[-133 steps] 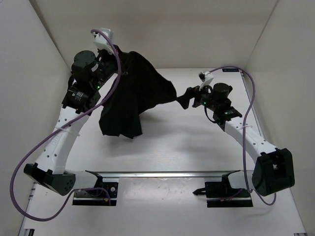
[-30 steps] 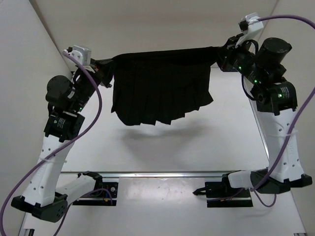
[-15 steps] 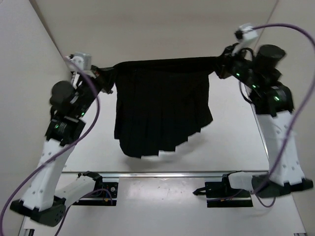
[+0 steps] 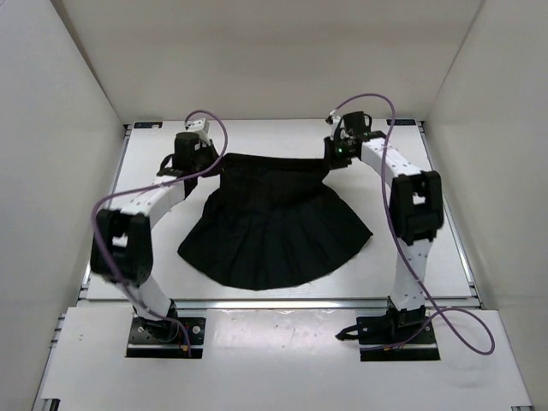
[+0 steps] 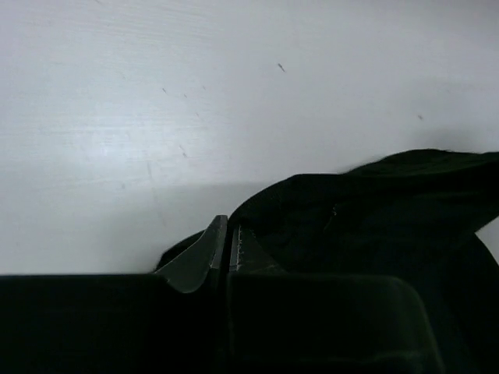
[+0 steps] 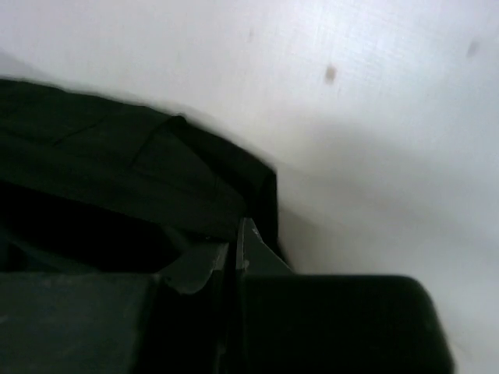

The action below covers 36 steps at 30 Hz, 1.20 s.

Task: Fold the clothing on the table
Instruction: Flatten the skirt out

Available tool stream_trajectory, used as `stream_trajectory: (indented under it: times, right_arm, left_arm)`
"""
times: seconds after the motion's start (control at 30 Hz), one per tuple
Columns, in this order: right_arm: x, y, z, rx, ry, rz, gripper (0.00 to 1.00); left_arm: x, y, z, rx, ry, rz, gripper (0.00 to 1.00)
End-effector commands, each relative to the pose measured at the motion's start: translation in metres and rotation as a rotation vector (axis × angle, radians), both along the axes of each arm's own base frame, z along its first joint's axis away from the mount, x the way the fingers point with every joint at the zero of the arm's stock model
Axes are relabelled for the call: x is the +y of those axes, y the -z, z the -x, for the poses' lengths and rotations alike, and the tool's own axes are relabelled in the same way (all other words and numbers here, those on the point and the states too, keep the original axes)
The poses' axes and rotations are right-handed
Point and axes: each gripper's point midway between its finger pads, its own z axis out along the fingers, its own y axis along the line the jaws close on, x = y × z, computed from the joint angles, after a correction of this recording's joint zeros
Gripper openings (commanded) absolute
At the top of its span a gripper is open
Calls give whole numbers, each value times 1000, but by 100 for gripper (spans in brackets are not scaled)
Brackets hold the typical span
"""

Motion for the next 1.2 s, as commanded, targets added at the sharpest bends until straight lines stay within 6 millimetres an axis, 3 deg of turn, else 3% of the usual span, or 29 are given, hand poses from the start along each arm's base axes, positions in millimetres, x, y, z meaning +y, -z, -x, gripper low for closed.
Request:
stream_trajectory:
  times: [0.0,0.03,0.07,0.1,0.2,0.23,0.27,0.33,0.37,0.43,0.47,0.53,0.6,0.63,0.67,0.7,0.73,0.77,0.8,0.83,0.9,1.0,1.17]
  right_arm:
    - [-17,-47,-92,-232,58,-3,0]
    - [-18,-49,-113,-259,49,-35,0]
    - [-18,-50,-121,-240,69,-108,2]
    - [-15,-58,-137,-277,84,-152,9]
    - [-31,-72,-158,-321,125,-240,53]
    - [-37,-80,-163,-348,137,-236,59]
    - [-39,-82,-165,-355,137,-230,71]
    - [-44,-94,-163,-369,144,-228,77]
    - [-50,-99,-162,-377,152,-222,79]
    - [-54,-105,-155,-377,150,-197,79]
    - [-52,-102,-150,-362,140,-185,78]
    - [-48,-91,-139,-333,109,-174,65]
    - [-45,-88,-121,-292,93,-174,30]
    - [-46,-68,-108,-228,96,-163,22]
    - [-44,-55,-93,-179,92,-147,11]
    - [-32,-60,-81,-173,54,-158,5]
    - [-32,-46,-65,-137,46,-145,3]
    - [-28,-38,-48,-117,35,-133,2]
    - [-25,-47,-39,-134,29,-125,2]
    - [-21,-28,-22,-99,24,-103,2]
    - [-15,-26,1,-98,7,-91,2]
    - [-20,2,32,-39,21,-42,0]
    - [-26,31,64,49,42,6,0]
  left_arm:
    - [19,-29,-60,-139,-114,16,0]
    - [21,-20,-73,-124,-128,17,0]
    - [16,-13,-85,-115,-134,18,1]
    - [16,-13,-93,-121,-147,26,5]
    - [18,-11,-118,-125,-183,32,42]
    - [21,-8,-122,-122,-190,33,60]
    - [16,-12,-126,-130,-183,37,69]
    - [18,-19,-129,-155,-197,22,82]
    - [18,-24,-128,-165,-201,14,97]
    - [16,-25,-125,-170,-198,0,99]
    - [15,-26,-120,-176,-191,-9,99]
    - [6,-33,-112,-186,-165,6,98]
    - [-3,-27,-94,-166,-143,-10,92]
    - [-6,-25,-88,-156,-132,-21,89]
    - [-11,-22,-77,-142,-115,-26,79]
    - [-21,-19,-63,-132,-78,-25,65]
    - [-26,-19,-54,-124,-61,-24,58]
    - [-29,-18,-41,-111,-55,-24,40]
    - [-33,-9,-27,-88,-37,-31,26]
    - [-34,-1,-12,-64,-32,-29,14]
    - [-33,10,4,-34,-26,-14,0]
    - [-31,31,33,41,-6,8,0]
    - [-36,62,74,135,24,-1,0]
